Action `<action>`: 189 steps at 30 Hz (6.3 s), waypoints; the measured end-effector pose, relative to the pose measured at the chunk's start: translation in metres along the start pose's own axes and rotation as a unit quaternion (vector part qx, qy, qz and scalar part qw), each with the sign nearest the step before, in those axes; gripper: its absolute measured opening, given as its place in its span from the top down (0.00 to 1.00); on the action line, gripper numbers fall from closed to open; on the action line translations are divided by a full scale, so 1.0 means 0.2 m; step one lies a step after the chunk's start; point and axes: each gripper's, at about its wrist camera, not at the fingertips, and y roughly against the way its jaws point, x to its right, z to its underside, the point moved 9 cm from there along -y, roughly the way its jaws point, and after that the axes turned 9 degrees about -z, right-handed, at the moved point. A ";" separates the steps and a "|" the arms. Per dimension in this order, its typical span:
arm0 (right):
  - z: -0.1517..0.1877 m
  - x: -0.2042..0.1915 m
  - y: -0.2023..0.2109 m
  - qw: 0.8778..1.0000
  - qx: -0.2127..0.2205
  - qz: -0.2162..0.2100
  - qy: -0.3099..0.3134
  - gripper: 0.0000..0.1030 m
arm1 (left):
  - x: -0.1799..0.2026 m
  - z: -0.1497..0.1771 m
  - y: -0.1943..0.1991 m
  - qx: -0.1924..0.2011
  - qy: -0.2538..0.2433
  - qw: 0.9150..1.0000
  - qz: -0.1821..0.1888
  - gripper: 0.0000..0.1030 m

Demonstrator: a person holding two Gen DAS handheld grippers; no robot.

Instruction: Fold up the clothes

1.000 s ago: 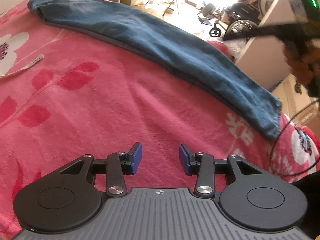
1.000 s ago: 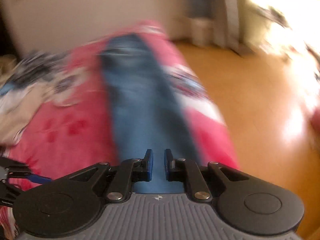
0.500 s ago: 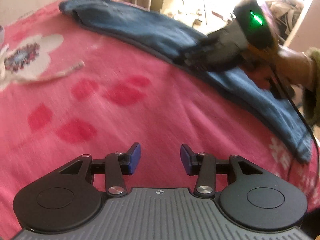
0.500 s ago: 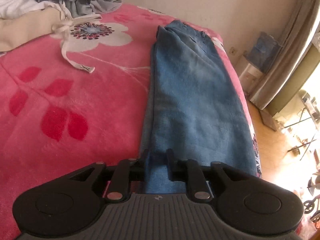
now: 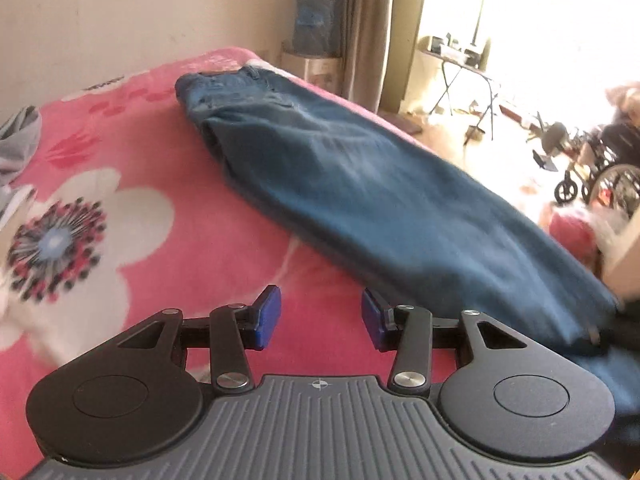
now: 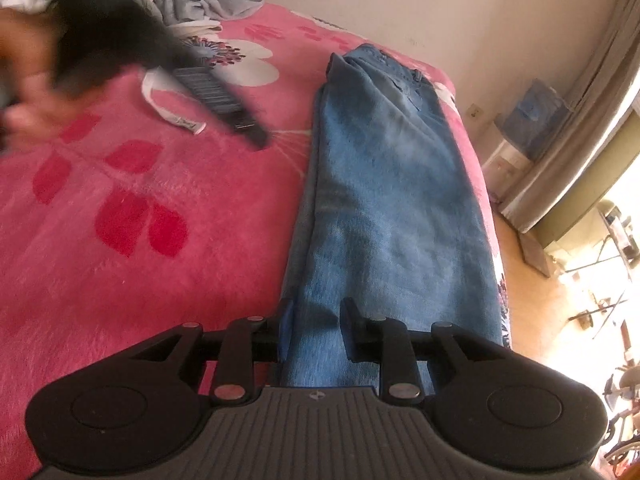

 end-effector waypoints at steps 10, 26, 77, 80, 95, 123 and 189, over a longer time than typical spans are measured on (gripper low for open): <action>-0.02 0.06 0.13 0.997 0.052 -0.013 -0.047 0.98 | 0.07 0.00 -0.06 0.004 0.006 1.000 0.006 0.57; 0.09 0.03 0.17 0.997 0.036 -0.049 -0.054 0.91 | 0.22 -0.03 -0.01 0.036 -0.038 0.998 0.021 0.57; 1.42 0.32 1.35 0.738 0.100 -0.010 -0.668 0.90 | 0.44 0.11 0.04 0.040 -0.166 0.985 -0.035 0.52; 1.38 0.36 1.36 0.729 0.117 -0.014 -0.674 0.90 | 0.44 0.11 0.04 0.040 -0.165 0.985 -0.034 0.52; 1.65 0.26 1.26 0.677 0.078 0.005 -0.731 0.81 | 0.44 0.11 0.05 0.044 -0.171 0.983 -0.038 0.51; 1.40 0.06 1.24 0.650 0.148 -0.184 -0.722 0.72 | 1.43 1.10 1.22 0.147 -0.503 0.760 0.385 0.50; 1.60 0.30 1.09 0.675 0.124 -0.163 -0.709 0.92 | 1.44 1.32 1.23 0.341 -0.631 0.635 0.287 0.97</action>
